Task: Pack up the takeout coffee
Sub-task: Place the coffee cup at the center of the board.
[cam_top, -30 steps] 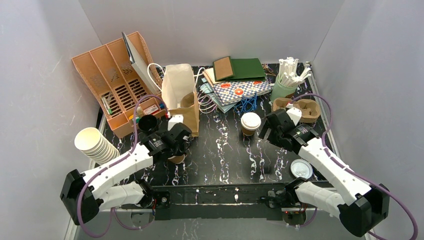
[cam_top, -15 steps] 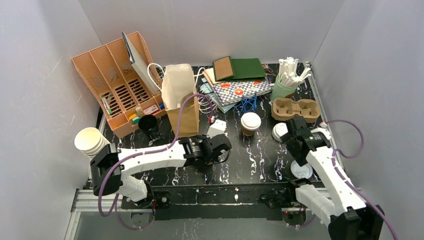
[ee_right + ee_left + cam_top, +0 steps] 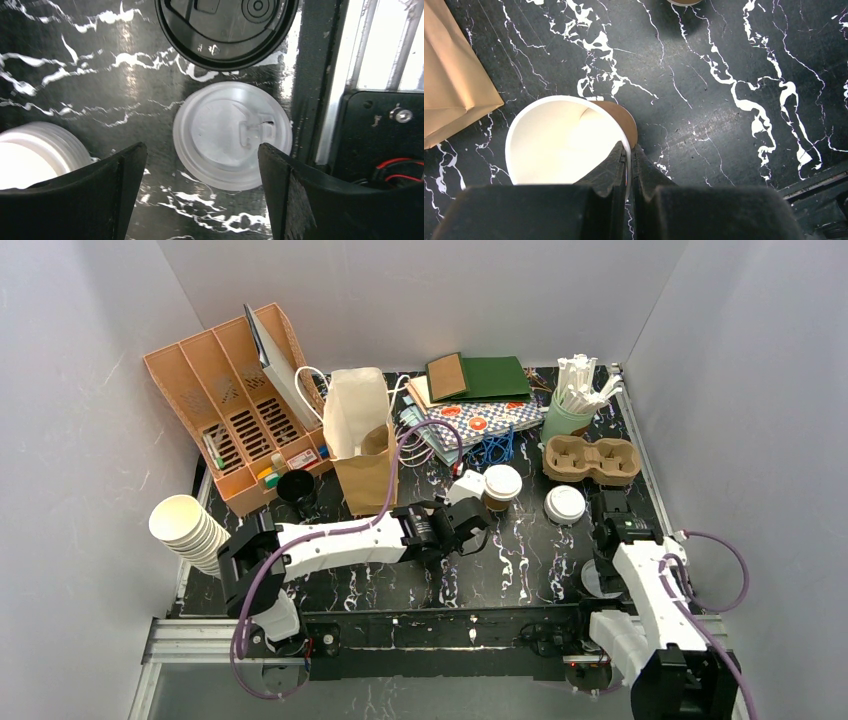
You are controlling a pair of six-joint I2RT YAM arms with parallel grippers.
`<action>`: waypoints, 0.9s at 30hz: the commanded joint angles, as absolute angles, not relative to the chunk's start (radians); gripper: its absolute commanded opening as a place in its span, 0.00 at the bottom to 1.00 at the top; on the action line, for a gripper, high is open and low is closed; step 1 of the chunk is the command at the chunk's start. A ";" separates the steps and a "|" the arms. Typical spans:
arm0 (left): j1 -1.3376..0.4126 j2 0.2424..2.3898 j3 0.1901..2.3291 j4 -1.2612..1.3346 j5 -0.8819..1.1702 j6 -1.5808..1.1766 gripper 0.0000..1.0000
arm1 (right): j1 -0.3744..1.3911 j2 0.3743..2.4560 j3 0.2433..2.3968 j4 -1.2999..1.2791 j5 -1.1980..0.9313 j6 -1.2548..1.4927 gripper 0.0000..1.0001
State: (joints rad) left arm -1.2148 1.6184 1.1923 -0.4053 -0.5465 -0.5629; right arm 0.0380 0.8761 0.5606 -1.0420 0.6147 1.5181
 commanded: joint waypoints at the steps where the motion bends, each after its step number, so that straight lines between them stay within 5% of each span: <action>1: -1.216 1.638 1.223 -0.389 -0.578 -0.521 0.00 | -0.071 0.889 0.566 -0.943 0.603 1.491 0.89; 23: -1.216 1.763 1.343 -0.393 -0.556 -0.480 0.00 | -0.273 1.092 0.578 -0.698 0.456 1.258 0.74; 27: -1.216 1.775 1.362 -0.408 -0.566 -0.476 0.06 | -0.275 1.104 0.577 -0.685 0.455 1.253 0.54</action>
State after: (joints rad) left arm -1.2148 1.7615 1.3201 -0.3763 -0.5350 -0.4858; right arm -0.2684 1.0958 0.5617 -0.7090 0.4561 1.2572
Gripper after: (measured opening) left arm 0.033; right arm 0.640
